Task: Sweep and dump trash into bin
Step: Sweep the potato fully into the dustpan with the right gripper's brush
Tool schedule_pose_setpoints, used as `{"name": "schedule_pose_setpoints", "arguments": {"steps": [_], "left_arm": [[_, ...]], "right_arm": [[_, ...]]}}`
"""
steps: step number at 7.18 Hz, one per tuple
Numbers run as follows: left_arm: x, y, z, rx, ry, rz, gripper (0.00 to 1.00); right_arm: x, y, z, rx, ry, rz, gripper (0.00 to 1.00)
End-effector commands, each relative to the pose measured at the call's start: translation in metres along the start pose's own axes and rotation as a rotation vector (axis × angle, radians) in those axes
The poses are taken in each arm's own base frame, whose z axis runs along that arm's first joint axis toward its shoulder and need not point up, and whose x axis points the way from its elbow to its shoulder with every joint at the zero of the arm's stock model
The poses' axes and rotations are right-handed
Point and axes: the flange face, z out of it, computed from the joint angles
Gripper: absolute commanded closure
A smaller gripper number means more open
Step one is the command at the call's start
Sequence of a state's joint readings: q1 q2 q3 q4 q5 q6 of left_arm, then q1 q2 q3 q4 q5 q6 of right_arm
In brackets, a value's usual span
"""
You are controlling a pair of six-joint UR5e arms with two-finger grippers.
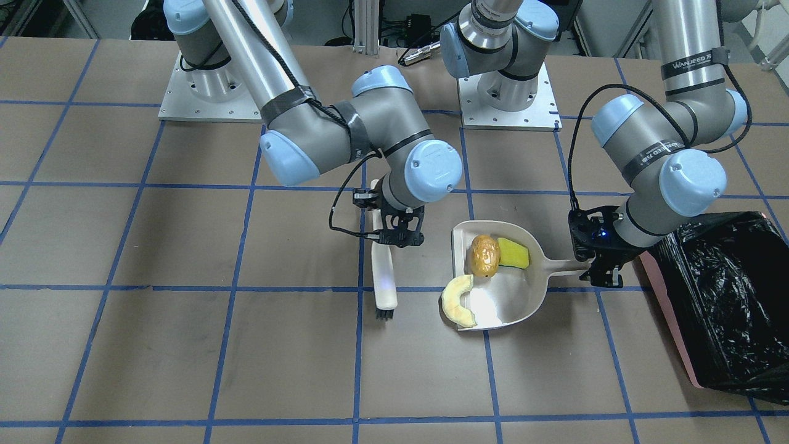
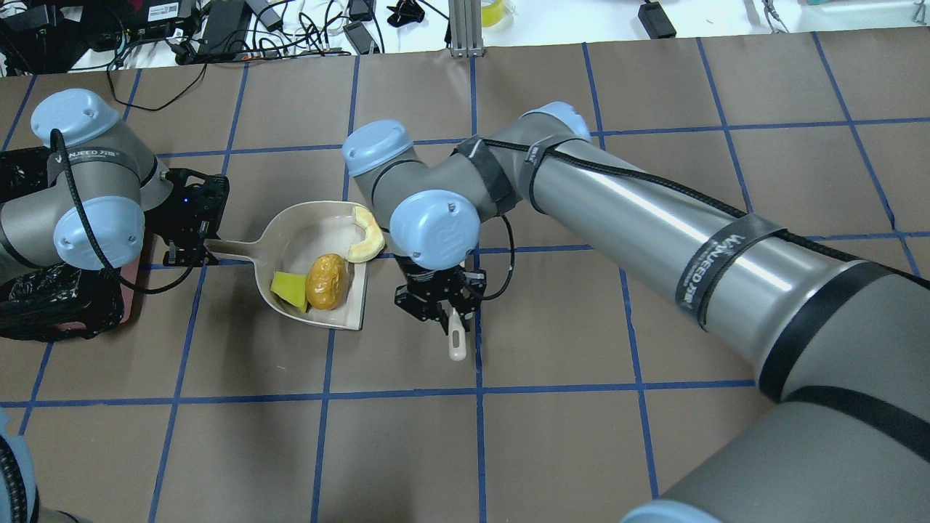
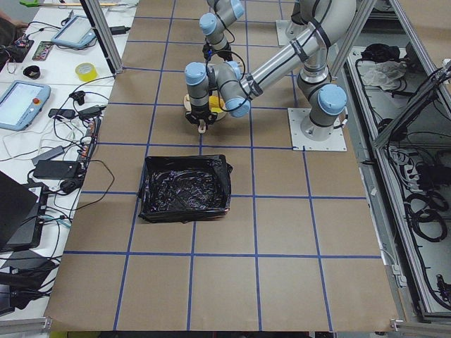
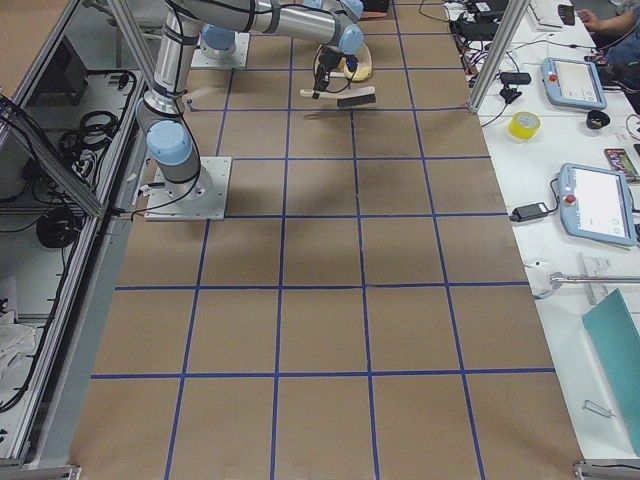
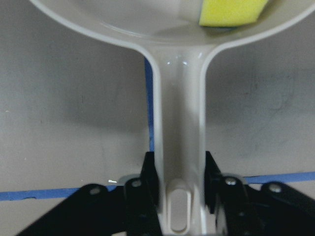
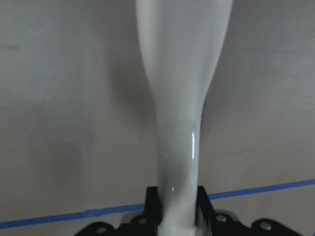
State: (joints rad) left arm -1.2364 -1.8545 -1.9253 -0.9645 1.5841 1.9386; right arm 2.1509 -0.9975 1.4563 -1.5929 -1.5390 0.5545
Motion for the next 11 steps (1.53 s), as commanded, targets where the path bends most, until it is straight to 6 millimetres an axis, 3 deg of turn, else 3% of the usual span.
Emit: {"name": "schedule_pose_setpoints", "arguments": {"steps": [1,2,3,4,6,8,9,10,11], "left_arm": [[0.001,0.0,0.0,0.001,0.0,0.0,0.99],[0.0,0.001,-0.001,-0.001,-0.002,-0.001,0.99],[0.0,0.0,-0.002,-0.003,-0.003,0.002,0.99],[0.0,0.0,-0.003,-0.004,-0.005,0.002,0.99],[0.001,0.0,-0.005,-0.007,-0.008,0.0,0.99],[0.001,0.0,-0.005,-0.007,-0.008,0.0,0.99],[0.001,0.0,-0.006,-0.006,-0.009,0.002,0.99],[0.001,0.002,-0.006,-0.001,-0.011,0.006,0.99],[0.001,0.004,-0.006,0.001,-0.013,0.005,0.99]], "right_arm": [[-0.048,0.015,-0.001,-0.032,-0.097,0.026,0.96],[-0.062,0.002,-0.009,-0.01,-0.113,0.027,0.96],[-0.078,-0.014,-0.004,-0.021,-0.132,0.027,0.96],[-0.096,-0.018,-0.008,-0.015,-0.152,0.028,0.96],[-0.121,-0.005,-0.026,-0.013,-0.212,0.024,0.95],[-0.133,0.006,-0.055,0.0,-0.27,0.025,0.95],[-0.126,0.007,-0.05,-0.008,-0.221,0.015,0.95],[-0.102,0.0,-0.055,-0.016,-0.159,0.009,0.95],[-0.066,-0.014,-0.073,-0.028,-0.156,0.041,0.95]]}}
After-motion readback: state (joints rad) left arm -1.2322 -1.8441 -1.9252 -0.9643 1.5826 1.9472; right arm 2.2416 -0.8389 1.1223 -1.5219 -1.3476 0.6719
